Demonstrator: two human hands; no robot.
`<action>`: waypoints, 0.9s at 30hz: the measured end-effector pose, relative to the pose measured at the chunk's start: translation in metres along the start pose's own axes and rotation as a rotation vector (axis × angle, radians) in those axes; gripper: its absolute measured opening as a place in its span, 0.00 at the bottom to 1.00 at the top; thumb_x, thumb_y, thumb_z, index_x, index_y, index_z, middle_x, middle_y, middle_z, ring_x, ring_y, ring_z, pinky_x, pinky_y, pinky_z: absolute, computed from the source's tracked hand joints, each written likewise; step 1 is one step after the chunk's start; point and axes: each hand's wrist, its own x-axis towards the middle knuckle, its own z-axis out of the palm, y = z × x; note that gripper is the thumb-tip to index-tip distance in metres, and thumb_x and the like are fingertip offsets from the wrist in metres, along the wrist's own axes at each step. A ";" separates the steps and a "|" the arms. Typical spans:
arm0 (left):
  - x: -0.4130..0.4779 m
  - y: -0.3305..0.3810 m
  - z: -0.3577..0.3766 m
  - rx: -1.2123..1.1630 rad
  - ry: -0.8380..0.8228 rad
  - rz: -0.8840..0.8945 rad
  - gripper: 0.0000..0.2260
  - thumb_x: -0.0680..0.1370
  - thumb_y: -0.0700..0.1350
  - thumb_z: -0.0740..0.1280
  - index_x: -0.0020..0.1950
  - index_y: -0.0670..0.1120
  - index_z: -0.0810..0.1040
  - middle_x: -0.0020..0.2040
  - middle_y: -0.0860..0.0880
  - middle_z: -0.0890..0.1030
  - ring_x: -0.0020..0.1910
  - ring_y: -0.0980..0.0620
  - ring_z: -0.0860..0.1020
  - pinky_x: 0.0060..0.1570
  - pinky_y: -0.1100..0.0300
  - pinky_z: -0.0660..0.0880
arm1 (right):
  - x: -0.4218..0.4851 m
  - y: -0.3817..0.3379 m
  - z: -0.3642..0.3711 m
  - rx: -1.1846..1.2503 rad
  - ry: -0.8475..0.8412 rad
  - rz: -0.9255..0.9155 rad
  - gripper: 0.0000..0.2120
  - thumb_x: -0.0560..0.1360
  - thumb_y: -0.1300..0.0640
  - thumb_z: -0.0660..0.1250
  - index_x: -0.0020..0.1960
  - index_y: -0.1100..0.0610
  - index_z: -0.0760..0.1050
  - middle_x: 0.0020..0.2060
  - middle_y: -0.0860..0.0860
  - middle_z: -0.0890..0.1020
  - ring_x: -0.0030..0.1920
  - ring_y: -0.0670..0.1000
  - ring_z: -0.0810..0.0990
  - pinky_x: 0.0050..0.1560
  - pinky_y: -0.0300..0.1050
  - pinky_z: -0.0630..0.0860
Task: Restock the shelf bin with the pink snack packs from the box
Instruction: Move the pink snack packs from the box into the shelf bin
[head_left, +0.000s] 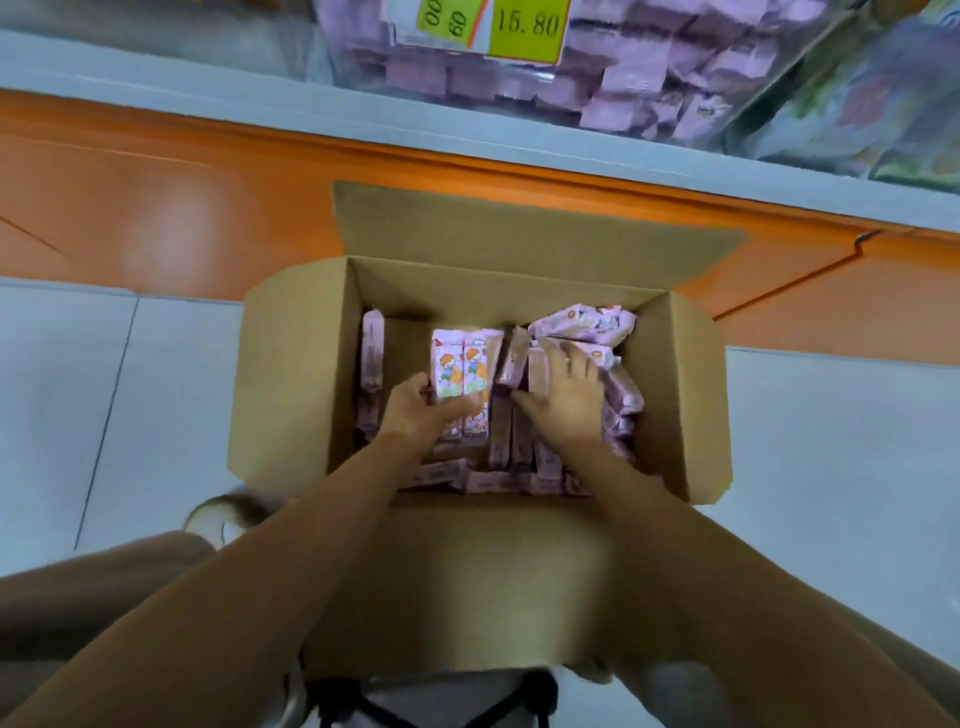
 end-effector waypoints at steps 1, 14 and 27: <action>0.003 -0.002 -0.001 -0.003 0.006 -0.004 0.17 0.69 0.39 0.77 0.56 0.38 0.78 0.50 0.44 0.84 0.47 0.48 0.83 0.44 0.56 0.80 | 0.003 0.005 0.000 -0.035 0.076 0.016 0.42 0.67 0.36 0.65 0.75 0.53 0.61 0.72 0.61 0.64 0.72 0.66 0.60 0.68 0.62 0.60; 0.007 -0.009 -0.003 -0.035 0.018 0.006 0.10 0.72 0.37 0.74 0.48 0.47 0.78 0.44 0.51 0.83 0.42 0.57 0.82 0.37 0.66 0.79 | 0.000 0.003 0.015 0.254 -0.115 0.114 0.42 0.67 0.40 0.74 0.74 0.52 0.61 0.72 0.61 0.53 0.68 0.64 0.66 0.61 0.52 0.73; 0.004 -0.010 -0.008 -0.016 0.032 -0.008 0.12 0.72 0.37 0.74 0.53 0.44 0.77 0.49 0.46 0.82 0.47 0.49 0.81 0.52 0.54 0.78 | -0.014 0.018 -0.011 0.349 -0.264 0.032 0.32 0.71 0.56 0.74 0.72 0.47 0.66 0.71 0.58 0.60 0.72 0.56 0.63 0.65 0.43 0.66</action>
